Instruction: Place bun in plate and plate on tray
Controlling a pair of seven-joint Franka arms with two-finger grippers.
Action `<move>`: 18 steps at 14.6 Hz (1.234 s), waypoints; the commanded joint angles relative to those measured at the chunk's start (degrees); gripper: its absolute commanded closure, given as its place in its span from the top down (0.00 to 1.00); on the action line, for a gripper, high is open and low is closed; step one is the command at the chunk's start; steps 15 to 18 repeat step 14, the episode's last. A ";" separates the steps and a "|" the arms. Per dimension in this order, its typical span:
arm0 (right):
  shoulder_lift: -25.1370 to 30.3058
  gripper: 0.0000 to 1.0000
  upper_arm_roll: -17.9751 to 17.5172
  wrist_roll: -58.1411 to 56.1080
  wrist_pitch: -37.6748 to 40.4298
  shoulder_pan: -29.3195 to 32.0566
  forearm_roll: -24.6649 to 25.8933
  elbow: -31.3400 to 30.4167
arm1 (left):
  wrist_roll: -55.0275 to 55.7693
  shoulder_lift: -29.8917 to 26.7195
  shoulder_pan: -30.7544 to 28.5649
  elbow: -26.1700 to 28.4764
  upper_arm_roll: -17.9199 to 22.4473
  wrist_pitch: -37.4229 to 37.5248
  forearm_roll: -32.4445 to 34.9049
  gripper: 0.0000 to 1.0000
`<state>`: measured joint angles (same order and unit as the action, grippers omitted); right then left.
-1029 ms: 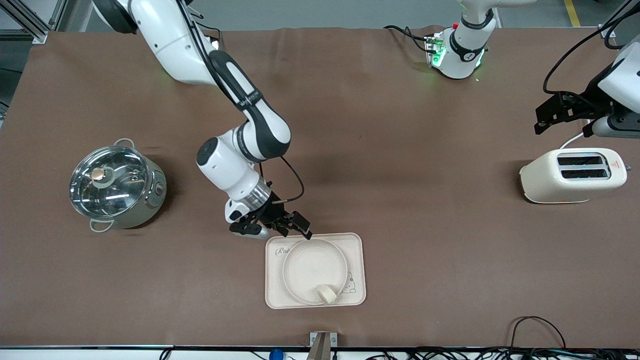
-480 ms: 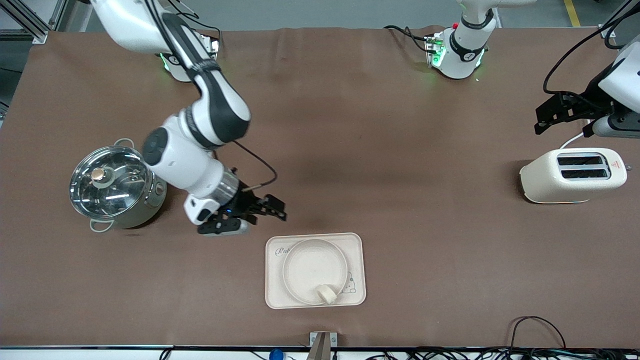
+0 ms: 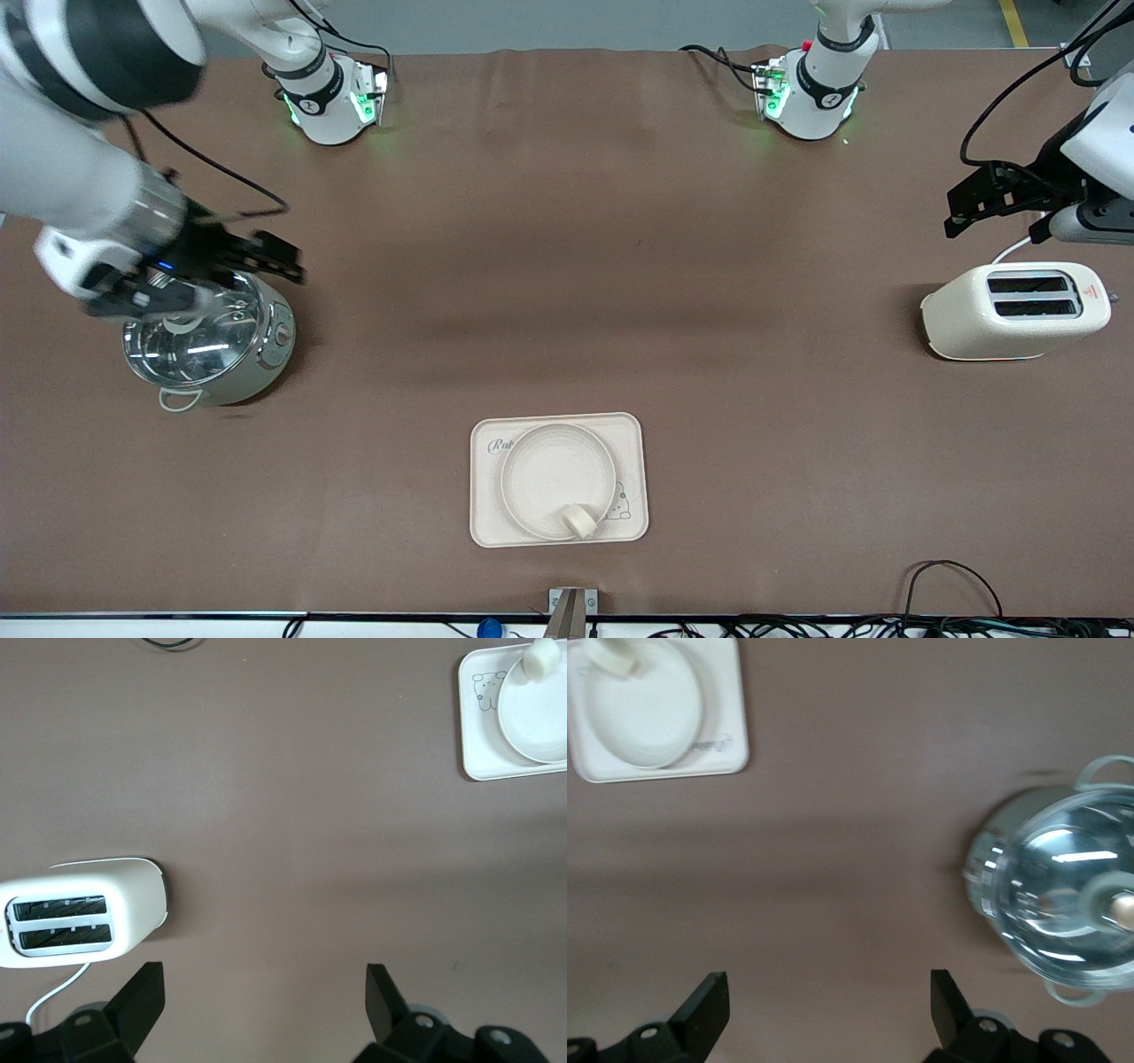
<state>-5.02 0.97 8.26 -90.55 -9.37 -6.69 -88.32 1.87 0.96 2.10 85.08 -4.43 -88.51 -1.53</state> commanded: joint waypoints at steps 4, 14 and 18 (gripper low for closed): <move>5.63 1.00 5.70 -12.55 3.45 4.36 6.93 -2.47 | -0.82 0.44 0.18 -1.06 0.48 0.00 -0.85 1.00; 5.19 1.00 5.62 -12.48 3.28 6.82 7.22 -2.30 | -0.03 2.20 -0.70 -4.48 0.65 0.09 -0.40 1.00; 5.19 1.00 5.62 -12.48 3.28 6.82 7.22 -2.30 | -0.03 2.20 -0.70 -4.48 0.65 0.09 -0.40 1.00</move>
